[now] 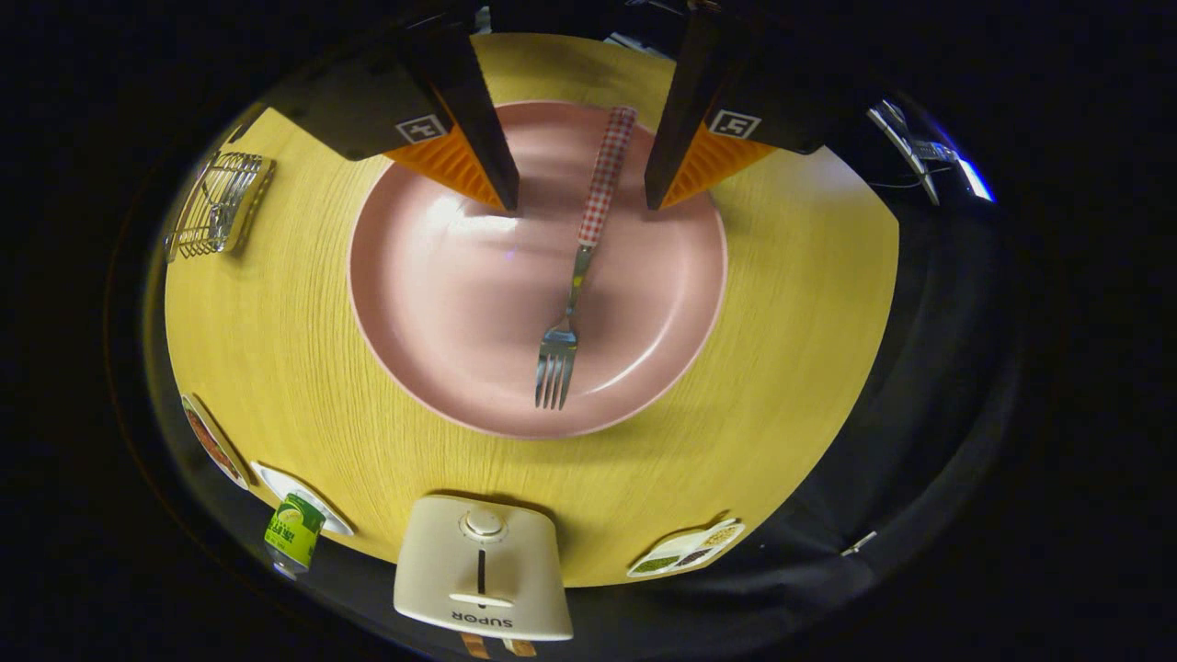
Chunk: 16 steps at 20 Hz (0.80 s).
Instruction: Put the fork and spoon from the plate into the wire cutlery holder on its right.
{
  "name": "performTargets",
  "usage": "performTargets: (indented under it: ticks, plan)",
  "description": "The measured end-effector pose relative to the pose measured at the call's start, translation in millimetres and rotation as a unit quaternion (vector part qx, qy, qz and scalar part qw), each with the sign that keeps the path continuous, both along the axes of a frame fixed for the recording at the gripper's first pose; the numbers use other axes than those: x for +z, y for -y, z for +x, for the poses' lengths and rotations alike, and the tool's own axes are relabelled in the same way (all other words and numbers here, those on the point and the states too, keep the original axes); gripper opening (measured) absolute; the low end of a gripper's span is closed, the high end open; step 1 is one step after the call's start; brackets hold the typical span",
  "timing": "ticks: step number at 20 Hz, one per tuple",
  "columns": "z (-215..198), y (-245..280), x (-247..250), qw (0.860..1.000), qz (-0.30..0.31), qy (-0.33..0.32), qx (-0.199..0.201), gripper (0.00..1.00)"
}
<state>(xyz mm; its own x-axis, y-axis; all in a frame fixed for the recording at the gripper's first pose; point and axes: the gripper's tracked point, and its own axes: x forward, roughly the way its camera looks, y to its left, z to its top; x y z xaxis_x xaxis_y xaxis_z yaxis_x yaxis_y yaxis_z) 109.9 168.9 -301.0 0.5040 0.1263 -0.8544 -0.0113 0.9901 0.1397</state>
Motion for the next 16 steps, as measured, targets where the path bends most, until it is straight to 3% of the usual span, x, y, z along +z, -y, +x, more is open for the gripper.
performTargets:
  ticks: [2, 3, 5, 8, 9, 11, 16]
  plan:
    - [2, 1, -1, 1.000, -0.004, -0.002, -0.005, 0.74]
    - [3, 1, 0, 1.000, -0.003, -0.002, -0.006, 0.74]
    - [5, 3, -1, 1.000, -0.005, -0.006, -0.012, 0.63]
    - [5, 5, -3, 1.000, -0.009, -0.010, -0.012, 0.37]
    - [3, 7, -3, 1.000, -0.012, -0.013, -0.011, 0.35]
    - [4, 10, -2, 1.000, -0.007, -0.014, -0.012, 0.18]
    - [2, 10, 0, 1.000, 0.017, -0.009, 0.022, 0.09]
